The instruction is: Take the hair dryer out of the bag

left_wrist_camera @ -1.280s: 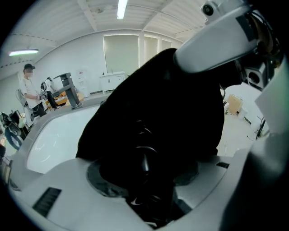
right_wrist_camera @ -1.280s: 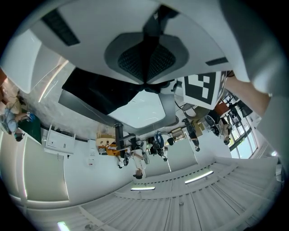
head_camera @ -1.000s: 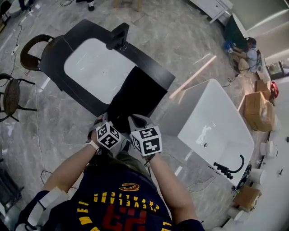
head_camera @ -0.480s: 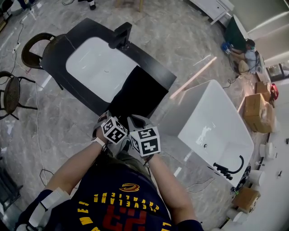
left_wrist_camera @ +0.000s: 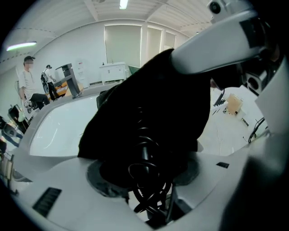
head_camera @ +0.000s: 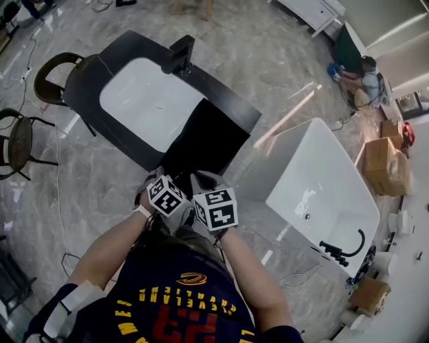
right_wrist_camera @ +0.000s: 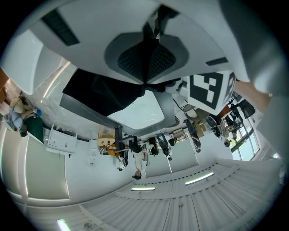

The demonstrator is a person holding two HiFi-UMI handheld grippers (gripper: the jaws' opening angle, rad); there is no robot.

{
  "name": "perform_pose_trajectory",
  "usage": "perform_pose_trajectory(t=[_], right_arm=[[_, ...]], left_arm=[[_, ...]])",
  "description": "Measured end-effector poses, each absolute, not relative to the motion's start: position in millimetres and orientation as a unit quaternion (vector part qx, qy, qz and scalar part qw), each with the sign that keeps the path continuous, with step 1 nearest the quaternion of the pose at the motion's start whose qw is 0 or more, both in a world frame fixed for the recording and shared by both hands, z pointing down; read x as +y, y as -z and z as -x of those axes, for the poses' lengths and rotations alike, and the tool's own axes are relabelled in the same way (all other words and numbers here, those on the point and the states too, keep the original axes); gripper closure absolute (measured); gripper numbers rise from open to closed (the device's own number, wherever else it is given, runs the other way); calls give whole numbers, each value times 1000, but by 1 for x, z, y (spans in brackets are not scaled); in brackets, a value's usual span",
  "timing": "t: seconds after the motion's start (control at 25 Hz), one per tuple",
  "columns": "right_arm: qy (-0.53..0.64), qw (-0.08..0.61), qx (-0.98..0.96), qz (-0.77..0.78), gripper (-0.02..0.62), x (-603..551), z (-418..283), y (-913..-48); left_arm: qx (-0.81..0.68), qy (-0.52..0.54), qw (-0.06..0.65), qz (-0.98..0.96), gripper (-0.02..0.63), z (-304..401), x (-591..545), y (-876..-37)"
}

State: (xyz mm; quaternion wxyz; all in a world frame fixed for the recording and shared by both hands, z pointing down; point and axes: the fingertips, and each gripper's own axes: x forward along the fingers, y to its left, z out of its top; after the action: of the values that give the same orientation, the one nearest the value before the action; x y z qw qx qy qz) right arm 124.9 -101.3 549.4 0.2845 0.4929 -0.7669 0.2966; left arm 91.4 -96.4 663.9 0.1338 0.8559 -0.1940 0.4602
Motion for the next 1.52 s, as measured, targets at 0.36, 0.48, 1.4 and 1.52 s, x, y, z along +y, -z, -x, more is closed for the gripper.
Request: perform_pose_trajectory(t=[0.36, 0.48, 1.4, 1.52], right_arm=[[-290, 295, -769, -487, 574, -93, -120, -557], [-280, 307, -773, -479, 574, -90, -117, -559], [-286, 326, -772, -464, 574, -87, -106, -580], [-287, 332, -772, -459, 574, -83, -103, -587]], left_arm=[[-192, -442, 147, -864, 365, -56, -62, -649], [-182, -436, 146, -869, 365, -43, -52, -646], [-165, -413, 155, -882, 365, 58, 37, -609], [-184, -406, 161, -881, 365, 76, 41, -599]])
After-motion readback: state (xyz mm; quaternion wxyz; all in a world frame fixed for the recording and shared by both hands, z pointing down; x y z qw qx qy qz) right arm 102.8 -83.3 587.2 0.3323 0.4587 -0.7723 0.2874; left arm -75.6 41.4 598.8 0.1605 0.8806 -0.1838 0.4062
